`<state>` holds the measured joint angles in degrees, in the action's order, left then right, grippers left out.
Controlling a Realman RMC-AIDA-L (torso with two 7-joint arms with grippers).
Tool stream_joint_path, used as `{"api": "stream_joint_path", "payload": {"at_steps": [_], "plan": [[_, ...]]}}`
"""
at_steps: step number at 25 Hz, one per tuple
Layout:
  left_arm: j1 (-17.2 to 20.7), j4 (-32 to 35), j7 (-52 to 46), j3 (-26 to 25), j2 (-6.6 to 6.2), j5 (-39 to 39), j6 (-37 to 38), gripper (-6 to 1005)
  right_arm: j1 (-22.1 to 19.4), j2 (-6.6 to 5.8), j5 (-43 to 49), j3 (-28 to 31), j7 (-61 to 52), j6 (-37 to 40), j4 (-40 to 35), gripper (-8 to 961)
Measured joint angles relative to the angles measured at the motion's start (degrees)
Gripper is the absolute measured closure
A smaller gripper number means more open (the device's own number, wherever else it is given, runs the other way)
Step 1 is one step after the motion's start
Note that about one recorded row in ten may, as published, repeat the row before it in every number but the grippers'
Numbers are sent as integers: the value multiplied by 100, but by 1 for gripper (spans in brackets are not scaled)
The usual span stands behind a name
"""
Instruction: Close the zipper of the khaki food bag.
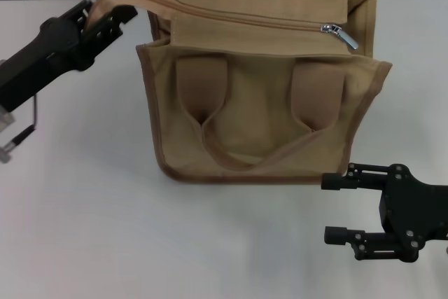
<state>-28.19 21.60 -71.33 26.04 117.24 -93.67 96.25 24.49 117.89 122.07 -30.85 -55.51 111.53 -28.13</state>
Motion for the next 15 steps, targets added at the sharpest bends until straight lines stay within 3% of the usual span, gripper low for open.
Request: {"api": "stream_joint_path", "payload": {"at_steps": [3,4,9,12,13,15], "plan": [[182,383,-368,259,-104,-2,108,582,48,12,2,0,-17,-69,-1,234],[357,677,-557,495,-250,-2,226,537,48,12,2,0,-17,-69,-1,234],[756,1033,-571,1080,-606,-3,532,298,69,15,2,0,-21,-106,1,235],[860,1047,-371,1206,-657,-7,869,236,97,15,2,0,-35,-128,1,235],[931,1025,41,1407,-595,-99,1388,230,106,19,2,0,-52,-124,0,235],[931,1020,170,1510,-536,-167,1491,216,108,23,2,0,-58,-123,1,235]]}}
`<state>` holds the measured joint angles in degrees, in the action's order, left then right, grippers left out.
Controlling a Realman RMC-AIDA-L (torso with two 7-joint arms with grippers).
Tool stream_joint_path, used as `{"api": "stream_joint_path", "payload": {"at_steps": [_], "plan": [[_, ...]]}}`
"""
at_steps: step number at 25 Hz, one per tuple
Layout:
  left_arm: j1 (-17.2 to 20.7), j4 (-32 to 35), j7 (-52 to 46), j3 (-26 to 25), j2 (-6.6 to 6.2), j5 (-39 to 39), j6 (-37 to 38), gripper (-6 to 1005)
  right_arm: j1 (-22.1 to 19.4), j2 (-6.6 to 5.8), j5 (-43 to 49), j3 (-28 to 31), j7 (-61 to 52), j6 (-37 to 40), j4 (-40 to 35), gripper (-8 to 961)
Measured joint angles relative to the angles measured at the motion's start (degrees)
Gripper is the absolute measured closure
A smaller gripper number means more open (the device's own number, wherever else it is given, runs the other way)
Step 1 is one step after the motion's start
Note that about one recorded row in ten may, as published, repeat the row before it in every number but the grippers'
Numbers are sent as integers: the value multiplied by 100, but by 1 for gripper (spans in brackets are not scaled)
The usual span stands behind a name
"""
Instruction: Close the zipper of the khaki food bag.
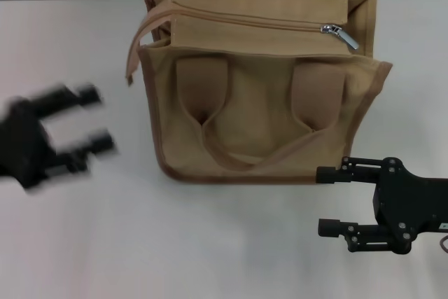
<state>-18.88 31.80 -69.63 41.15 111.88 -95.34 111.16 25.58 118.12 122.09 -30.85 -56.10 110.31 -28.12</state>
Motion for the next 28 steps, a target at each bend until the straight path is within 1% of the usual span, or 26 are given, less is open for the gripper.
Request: {"api": "stream_joint_path", "payload": {"at_steps": [2,3,4,6,7,9,13,18,28], "plan": [[-22,-6,276,283,171,-210,100,204,0,6,0,0,-14,-6,0,235],[-62,-16,474,449,299,-426,72,197,0,9,0,1,-41,-16,4,235],[-62,-16,474,449,299,-426,72,197,0,9,0,1,-41,-16,4,235],[-120,-56,737,554,450,-712,5,197,2,9,0,0,-48,-21,55,235],[-156,-99,897,577,547,-887,-61,197,8,10,0,0,-48,-26,84,235],[-229,-212,1127,586,653,-1119,-219,197,46,17,0,-9,-37,-40,159,235],[-468,-633,1242,589,634,-1292,-383,197,146,31,15,-201,-18,-120,273,234],[-488,-640,1248,591,635,-1412,-447,197,159,70,18,-276,-15,-170,281,234],[-495,-649,1254,596,638,-1424,-502,197,167,70,22,-272,-14,-170,281,235]]}}
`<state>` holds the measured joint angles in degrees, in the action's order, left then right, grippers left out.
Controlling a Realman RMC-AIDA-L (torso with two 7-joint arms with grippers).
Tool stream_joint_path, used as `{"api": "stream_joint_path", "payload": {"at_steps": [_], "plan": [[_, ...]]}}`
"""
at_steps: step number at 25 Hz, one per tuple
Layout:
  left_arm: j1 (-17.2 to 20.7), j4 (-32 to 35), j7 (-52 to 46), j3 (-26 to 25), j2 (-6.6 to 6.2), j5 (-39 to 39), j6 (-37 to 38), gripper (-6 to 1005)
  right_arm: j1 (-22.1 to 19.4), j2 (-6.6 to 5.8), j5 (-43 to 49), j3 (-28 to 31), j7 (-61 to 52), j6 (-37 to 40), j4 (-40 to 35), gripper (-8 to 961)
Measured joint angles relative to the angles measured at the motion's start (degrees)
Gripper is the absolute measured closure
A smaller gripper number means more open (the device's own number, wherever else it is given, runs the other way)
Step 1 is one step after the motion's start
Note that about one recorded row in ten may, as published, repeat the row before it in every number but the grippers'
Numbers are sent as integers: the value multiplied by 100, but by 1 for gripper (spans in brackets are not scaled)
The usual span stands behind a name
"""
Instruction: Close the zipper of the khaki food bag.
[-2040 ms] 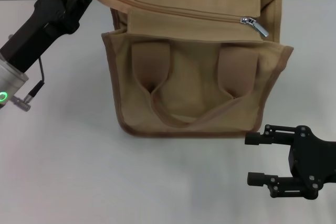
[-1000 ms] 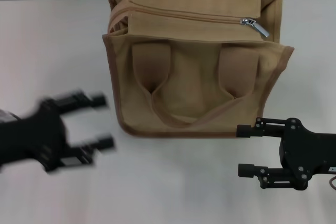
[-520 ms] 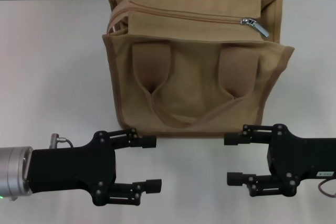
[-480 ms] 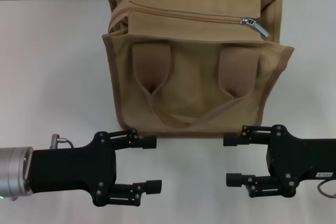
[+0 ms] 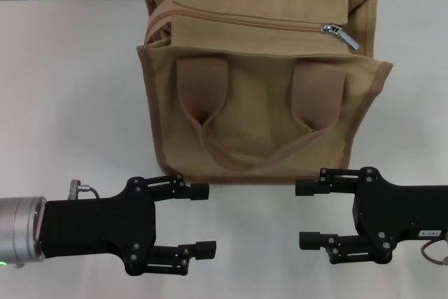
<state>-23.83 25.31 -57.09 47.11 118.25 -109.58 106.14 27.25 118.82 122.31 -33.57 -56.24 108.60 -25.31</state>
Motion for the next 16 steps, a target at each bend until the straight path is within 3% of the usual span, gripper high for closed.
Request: {"api": "stream_joint_path", "payload": {"at_steps": [16], "plan": [[-5,14,-66,0,0,-13,-32,197,0,9,-15,0,-8,3,0,235]]}}
